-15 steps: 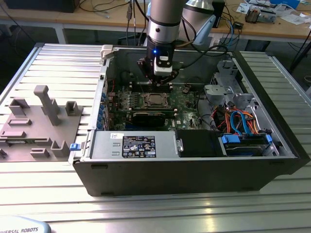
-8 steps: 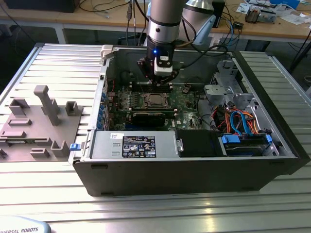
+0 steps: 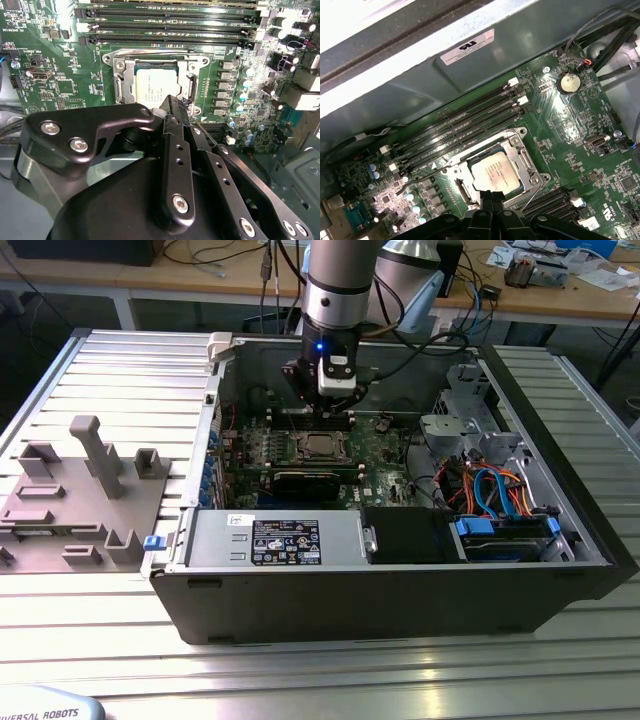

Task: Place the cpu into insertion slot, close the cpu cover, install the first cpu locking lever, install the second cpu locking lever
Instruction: 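Install the first cpu locking lever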

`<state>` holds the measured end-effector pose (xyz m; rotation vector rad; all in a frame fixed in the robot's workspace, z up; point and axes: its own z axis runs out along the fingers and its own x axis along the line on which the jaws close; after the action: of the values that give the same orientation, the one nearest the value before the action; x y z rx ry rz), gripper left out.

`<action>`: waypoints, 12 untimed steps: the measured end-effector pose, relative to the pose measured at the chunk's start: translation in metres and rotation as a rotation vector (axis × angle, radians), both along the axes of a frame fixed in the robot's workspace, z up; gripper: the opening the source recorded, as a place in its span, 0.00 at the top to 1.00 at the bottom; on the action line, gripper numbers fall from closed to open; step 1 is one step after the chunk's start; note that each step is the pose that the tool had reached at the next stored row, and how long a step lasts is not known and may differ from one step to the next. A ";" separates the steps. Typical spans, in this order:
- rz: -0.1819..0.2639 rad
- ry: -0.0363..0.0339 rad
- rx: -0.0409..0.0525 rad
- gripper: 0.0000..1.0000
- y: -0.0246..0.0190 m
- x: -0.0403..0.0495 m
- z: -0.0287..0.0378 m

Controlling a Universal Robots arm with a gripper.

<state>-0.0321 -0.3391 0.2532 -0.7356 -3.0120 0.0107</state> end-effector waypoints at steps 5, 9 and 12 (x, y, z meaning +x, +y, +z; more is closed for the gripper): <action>0.008 0.0000 -0.0001 0.89 0.0000 0.0000 0.0000; 0.014 0.0000 0.0000 0.89 0.0000 0.0000 0.0000; 0.020 -0.0001 0.0000 0.89 0.0000 0.0000 0.0000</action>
<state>-0.0320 -0.3391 0.2532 -0.7055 -3.0193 0.0114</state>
